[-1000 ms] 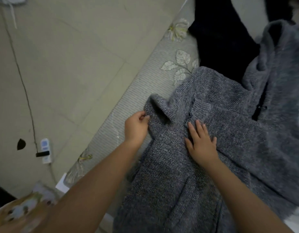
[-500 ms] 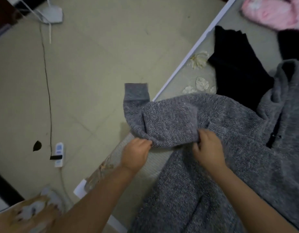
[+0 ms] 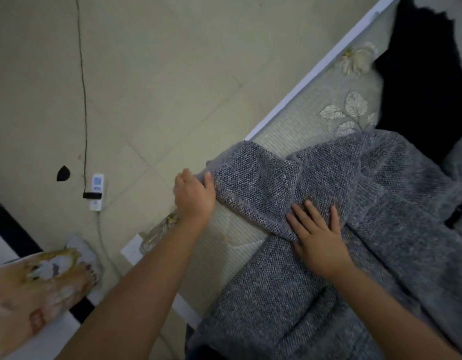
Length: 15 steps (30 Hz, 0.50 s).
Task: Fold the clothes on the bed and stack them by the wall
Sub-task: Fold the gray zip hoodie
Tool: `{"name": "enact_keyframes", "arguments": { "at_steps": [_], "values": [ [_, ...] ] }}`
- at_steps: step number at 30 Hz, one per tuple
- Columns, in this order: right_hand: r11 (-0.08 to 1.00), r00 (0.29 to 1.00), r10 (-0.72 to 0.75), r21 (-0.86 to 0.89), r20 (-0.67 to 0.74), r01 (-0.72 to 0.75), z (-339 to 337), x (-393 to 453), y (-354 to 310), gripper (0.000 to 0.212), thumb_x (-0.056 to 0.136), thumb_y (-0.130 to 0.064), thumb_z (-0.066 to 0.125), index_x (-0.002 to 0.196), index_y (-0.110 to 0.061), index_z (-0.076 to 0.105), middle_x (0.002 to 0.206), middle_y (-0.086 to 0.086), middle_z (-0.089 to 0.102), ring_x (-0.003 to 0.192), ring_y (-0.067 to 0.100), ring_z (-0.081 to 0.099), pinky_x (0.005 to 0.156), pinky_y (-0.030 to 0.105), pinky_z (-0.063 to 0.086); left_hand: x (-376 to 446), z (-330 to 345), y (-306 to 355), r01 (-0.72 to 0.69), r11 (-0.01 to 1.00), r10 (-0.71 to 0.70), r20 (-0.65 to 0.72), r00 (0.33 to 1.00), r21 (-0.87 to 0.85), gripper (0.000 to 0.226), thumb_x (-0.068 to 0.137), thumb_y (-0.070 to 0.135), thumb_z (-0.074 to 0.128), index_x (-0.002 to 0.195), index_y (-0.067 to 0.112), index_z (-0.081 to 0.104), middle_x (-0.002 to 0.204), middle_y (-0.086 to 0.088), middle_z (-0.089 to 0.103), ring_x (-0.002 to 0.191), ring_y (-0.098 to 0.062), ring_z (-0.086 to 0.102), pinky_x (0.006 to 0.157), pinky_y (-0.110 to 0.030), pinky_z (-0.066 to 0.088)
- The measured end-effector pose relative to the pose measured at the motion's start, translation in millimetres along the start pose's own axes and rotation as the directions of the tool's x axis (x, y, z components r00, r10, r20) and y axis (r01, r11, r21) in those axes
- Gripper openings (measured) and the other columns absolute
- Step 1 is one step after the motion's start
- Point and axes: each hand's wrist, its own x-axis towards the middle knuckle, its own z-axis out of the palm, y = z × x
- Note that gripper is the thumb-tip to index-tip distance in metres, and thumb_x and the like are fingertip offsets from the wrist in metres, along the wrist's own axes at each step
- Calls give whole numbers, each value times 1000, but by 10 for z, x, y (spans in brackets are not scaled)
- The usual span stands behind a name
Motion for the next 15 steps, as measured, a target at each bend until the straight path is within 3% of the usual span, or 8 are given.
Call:
{"name": "enact_keyframes", "arguments": {
  "at_steps": [1,2,4,8,10,12,13,15],
  "values": [
    [1000,1000,18,-4,-25,-18,4,3,-51,47,89,-43,51,125,-13,57,134,9,53,128,36,41,96,66,26,116,18,12,146,988,-150,82,985,58,56,95,41,38,130,-3,39,132,-22,46,121,-36,43,98,-43,34],
    [999,999,51,12,13,-51,-4,7,-84,56,97,-46,23,123,-12,58,132,9,54,125,36,44,94,66,30,195,37,27,215,968,-233,149,961,126,57,95,45,33,128,-1,43,131,-20,49,120,-34,45,100,-43,31],
    [997,992,64,38,106,-69,53,19,-108,80,95,-47,-2,114,-9,66,122,10,62,113,35,57,85,65,39,272,69,65,182,971,-211,188,959,157,50,97,43,31,118,3,54,123,-15,57,115,-31,50,101,-42,29],
    [996,990,81,13,119,-83,114,36,-129,88,92,-51,-11,119,-10,62,128,10,58,118,35,53,89,64,36,268,47,156,40,997,-41,-6,999,-71,23,93,18,49,111,6,58,111,-11,63,102,-27,57,80,-28,40],
    [998,991,64,-12,115,-63,128,83,-111,95,81,-59,-25,139,-16,38,148,8,31,136,38,26,103,63,15,195,4,203,-151,985,139,-137,981,-80,24,91,11,51,113,6,60,110,-11,64,102,-26,57,78,-26,38],
    [999,993,34,3,117,-34,199,77,-79,83,77,-64,-23,146,-23,0,153,2,-12,135,32,-21,106,56,-14,107,-83,293,-375,923,345,-240,907,-89,22,88,4,52,107,1,63,105,-15,65,100,-31,56,77,-24,34],
    [999,994,34,37,100,-38,231,62,-62,73,83,-64,-10,146,-26,-7,151,0,-21,129,29,-32,105,53,-20,65,-162,383,-462,880,416,-289,862,-110,21,86,0,54,103,-3,65,101,-17,66,97,-34,57,77,-24,33],
    [992,997,25,119,68,-33,202,13,-17,69,88,-62,8,145,-28,-9,147,-2,-28,127,27,-37,104,46,-25,-15,-361,626,-608,786,526,-394,754,-114,16,79,-7,57,93,-8,66,91,-22,67,87,-38,59,74,-25,32]
  ]
}}
